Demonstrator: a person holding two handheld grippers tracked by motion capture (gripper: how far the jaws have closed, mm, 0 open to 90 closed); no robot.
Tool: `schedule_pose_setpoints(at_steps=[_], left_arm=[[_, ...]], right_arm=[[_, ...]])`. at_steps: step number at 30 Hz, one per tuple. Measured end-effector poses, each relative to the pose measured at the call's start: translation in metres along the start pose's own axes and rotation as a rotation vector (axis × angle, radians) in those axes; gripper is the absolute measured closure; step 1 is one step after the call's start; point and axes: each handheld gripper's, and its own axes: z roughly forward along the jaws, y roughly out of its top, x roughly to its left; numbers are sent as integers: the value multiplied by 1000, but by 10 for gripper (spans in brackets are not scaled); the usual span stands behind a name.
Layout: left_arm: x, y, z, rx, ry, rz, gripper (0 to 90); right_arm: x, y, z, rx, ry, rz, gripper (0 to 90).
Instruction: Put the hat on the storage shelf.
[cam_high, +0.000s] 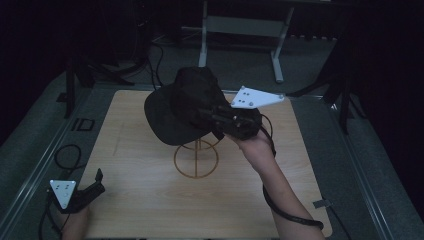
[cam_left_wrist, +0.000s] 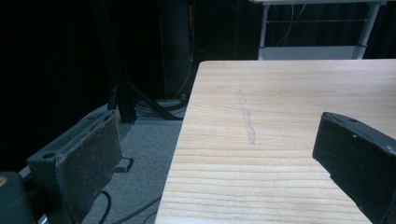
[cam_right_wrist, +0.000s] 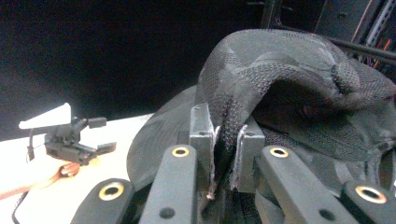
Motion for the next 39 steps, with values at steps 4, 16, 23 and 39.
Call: schedule_pose_setpoints(at_steps=[4,16,23,39], left_arm=[[0,0,0,-1,-1,1,18],[0,0,0,0,-2,4,18],[0,0,0,-1,-4,6,18],[0,0,0,-1,-5,8,18]], right_arm=[[-8,-9,4,23,-6,33,807],[-18,-25,8,25,2,89,753],[-20,-35,16,42,8,100,694],[-24,-47,21,54,-34,131,468]])
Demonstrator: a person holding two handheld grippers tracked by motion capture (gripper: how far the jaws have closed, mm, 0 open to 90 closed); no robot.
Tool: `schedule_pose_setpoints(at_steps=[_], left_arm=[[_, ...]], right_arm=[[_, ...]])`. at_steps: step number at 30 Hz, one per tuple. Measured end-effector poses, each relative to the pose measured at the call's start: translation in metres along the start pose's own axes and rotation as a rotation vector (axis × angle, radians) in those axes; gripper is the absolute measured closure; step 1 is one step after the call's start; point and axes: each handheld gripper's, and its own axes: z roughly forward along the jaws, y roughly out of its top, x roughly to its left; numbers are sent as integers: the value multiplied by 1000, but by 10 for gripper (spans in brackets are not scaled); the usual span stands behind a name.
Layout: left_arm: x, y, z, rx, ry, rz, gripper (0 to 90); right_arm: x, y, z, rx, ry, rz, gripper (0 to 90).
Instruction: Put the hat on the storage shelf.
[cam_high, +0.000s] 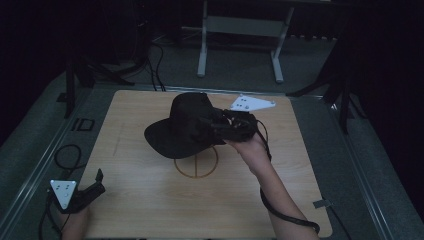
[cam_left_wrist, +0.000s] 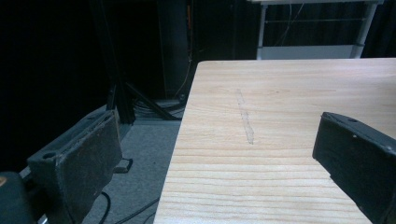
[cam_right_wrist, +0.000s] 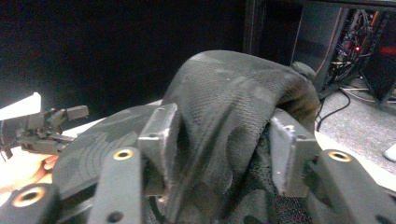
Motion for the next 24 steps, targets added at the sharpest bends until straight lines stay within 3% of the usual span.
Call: schedule_pose_setpoints(at_steps=[4,16,22,24], left_arm=[[0,0,0,0,0,1,18],[0,0,0,1,-2,1,18],[0,0,0,1,-2,1,18],[0,0,0,2,-2,1,18]], right_arm=[[2,-4,3,15,-14,-10,387],[3,-26,4,18,-8,19,298],[4,-31,4,37,-25,2,284],[2,-31,1,25,-22,18,284]])
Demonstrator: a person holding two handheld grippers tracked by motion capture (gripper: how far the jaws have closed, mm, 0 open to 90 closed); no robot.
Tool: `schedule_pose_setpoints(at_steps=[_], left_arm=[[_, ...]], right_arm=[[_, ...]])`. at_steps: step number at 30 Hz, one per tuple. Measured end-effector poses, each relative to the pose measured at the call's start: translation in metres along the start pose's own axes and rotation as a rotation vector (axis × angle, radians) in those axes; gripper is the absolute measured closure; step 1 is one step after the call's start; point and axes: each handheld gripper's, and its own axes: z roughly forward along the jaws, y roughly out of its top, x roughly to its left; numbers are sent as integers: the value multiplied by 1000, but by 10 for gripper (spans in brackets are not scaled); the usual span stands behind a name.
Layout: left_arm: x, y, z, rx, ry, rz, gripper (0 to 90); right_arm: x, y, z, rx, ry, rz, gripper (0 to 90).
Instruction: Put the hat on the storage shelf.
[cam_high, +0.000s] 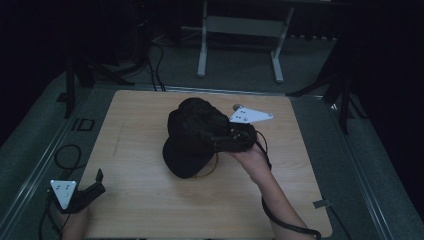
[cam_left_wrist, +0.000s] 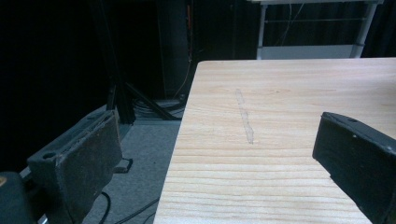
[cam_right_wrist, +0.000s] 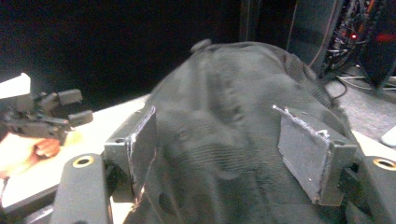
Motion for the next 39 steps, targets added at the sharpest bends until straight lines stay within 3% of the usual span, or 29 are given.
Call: schedule_pose_setpoints(at_steps=[9,13,20,28,39], left_arm=[[0,0,0,0,1,0,18],[0,0,0,-1,1,-1,18],[0,0,0,-1,1,-1,18],[0,0,0,-1,1,-1,18],[0,0,0,1,2,-4,18]], right_arm=[[-5,10,-13,-28,-5,7,244],[-8,13,-20,-44,-27,12,185],[-16,14,-32,-58,-9,8,137],[-26,7,-43,-46,-32,17,137],[-46,-17,-61,-9,-101,20,137]])
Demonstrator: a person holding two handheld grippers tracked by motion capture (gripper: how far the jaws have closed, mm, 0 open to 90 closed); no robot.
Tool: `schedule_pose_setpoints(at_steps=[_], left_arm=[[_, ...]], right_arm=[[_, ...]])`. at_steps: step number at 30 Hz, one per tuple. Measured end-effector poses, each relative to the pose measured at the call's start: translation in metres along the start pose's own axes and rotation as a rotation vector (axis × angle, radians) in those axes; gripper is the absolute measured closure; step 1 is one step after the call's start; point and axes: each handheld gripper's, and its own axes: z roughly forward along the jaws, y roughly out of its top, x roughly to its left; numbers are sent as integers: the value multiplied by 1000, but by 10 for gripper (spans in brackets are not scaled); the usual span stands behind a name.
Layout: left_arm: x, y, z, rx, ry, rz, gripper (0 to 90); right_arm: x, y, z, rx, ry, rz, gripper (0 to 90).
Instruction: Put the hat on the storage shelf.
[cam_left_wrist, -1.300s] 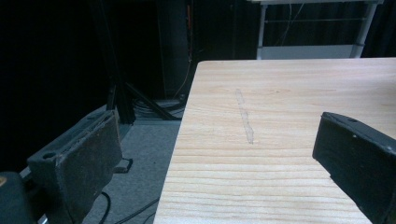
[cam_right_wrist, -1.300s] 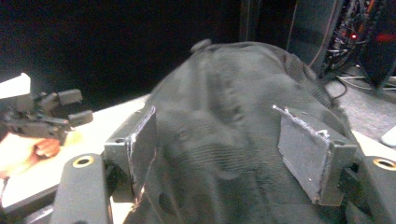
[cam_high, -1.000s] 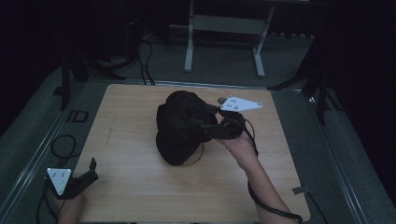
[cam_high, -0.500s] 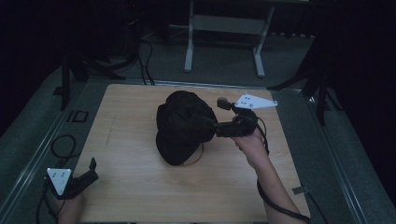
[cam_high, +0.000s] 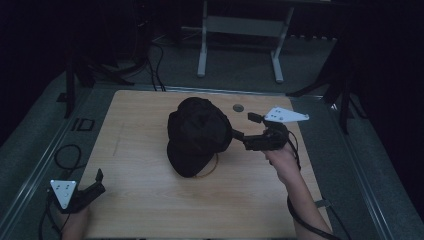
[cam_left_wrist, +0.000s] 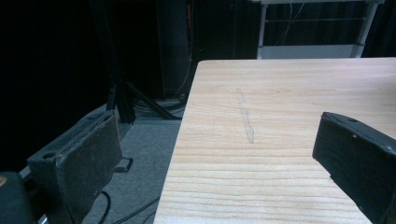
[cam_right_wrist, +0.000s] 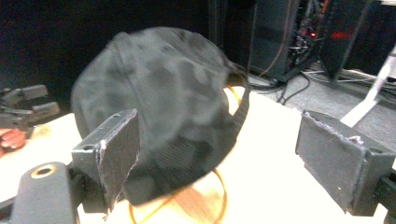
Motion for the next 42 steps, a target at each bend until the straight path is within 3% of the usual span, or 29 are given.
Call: schedule_pose_setpoints(at_steps=[7,11,21,26,33,42], left_arm=[[0,0,0,1,0,1,18],[0,0,0,1,1,1,18],[0,0,0,1,3,1,18],[0,0,0,2,2,0,18],[0,0,0,1,4,2,18],[0,0,0,2,6,2,18]], right_arm=[[-17,-21,-11,20,-80,14,137],[-25,-33,-17,30,-101,25,137],[-48,-79,-31,56,-170,51,137],[-61,-107,-39,87,-209,88,137],[-70,-136,-54,75,-246,143,137],[-76,-166,-69,101,-318,141,135]])
